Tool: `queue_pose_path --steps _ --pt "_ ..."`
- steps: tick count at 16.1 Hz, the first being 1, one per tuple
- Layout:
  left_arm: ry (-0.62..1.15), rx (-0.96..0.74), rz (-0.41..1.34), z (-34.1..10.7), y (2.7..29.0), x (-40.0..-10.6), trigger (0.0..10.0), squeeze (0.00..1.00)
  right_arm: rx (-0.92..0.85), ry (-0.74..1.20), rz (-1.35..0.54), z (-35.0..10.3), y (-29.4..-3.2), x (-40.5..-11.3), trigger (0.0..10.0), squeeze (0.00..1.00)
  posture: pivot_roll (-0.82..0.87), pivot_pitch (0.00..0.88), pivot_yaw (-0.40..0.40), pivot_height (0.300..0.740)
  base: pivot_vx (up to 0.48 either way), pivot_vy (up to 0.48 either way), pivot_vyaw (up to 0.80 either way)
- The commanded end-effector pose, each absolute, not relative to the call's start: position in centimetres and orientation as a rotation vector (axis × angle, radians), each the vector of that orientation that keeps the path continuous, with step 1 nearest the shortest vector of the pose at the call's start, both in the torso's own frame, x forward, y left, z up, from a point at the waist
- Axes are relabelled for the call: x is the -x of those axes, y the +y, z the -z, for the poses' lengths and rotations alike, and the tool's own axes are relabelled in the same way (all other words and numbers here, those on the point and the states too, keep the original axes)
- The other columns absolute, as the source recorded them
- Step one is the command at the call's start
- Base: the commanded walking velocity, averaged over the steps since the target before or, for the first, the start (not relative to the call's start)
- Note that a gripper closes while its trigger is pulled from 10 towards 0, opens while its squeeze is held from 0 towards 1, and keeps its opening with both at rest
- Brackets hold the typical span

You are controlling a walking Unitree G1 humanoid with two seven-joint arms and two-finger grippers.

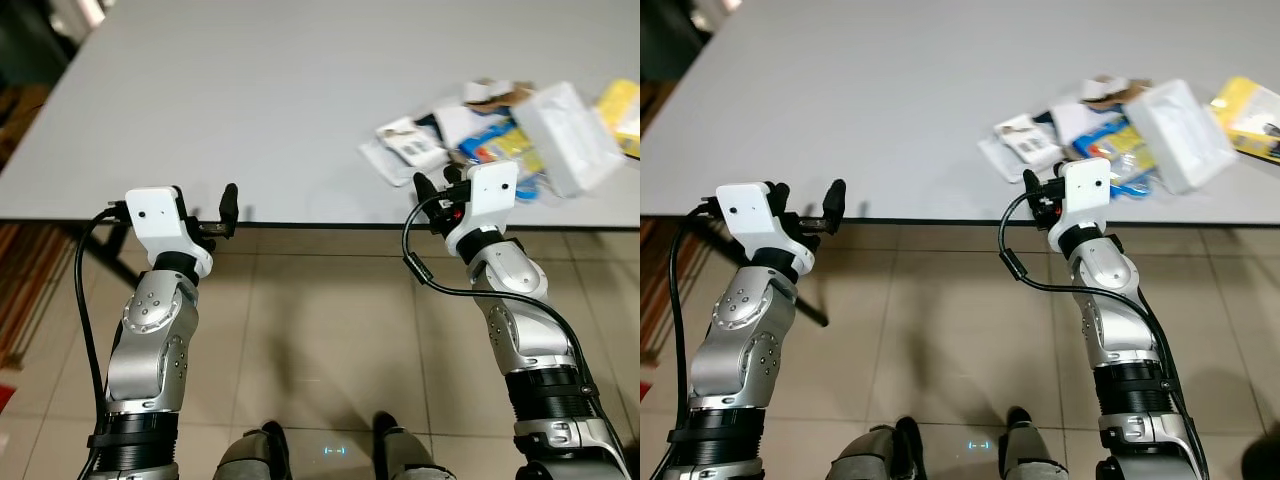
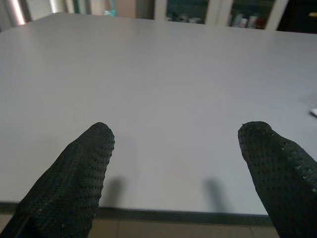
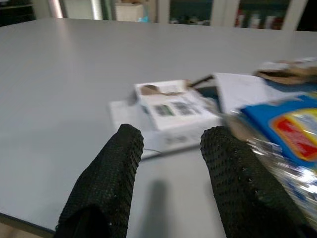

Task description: Picking trash to rubbish bin

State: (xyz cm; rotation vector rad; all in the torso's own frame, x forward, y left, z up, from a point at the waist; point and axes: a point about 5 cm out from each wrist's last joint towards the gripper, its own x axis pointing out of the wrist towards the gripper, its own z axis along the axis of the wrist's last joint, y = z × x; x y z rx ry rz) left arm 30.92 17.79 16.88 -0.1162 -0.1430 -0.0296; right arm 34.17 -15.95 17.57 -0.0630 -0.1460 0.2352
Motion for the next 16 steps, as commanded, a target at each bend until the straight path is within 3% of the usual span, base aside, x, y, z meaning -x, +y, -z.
queue_pose_path --steps 1,6,16 --pt "-0.152 0.118 0.014 -17.14 18.13 -30.75 10.0 0.00 0.065 -0.146 -0.230 -17.49 -16.14 -34.15 10.0 0.00 -0.13 0.218 0.076 0.740 0.000 0.000 0.00" --pt "-0.161 0.120 0.027 -17.36 18.02 -30.72 10.0 0.00 0.069 -0.158 -0.229 -17.73 -16.25 -34.12 10.0 0.00 -0.14 0.221 0.075 0.740 0.000 -0.056 0.00" --pt "-0.154 0.123 0.032 -17.31 18.09 -30.69 10.0 0.00 0.070 -0.166 -0.218 -17.85 -16.42 -33.98 10.0 0.00 -0.14 0.226 0.081 0.740 0.000 -0.416 0.00"
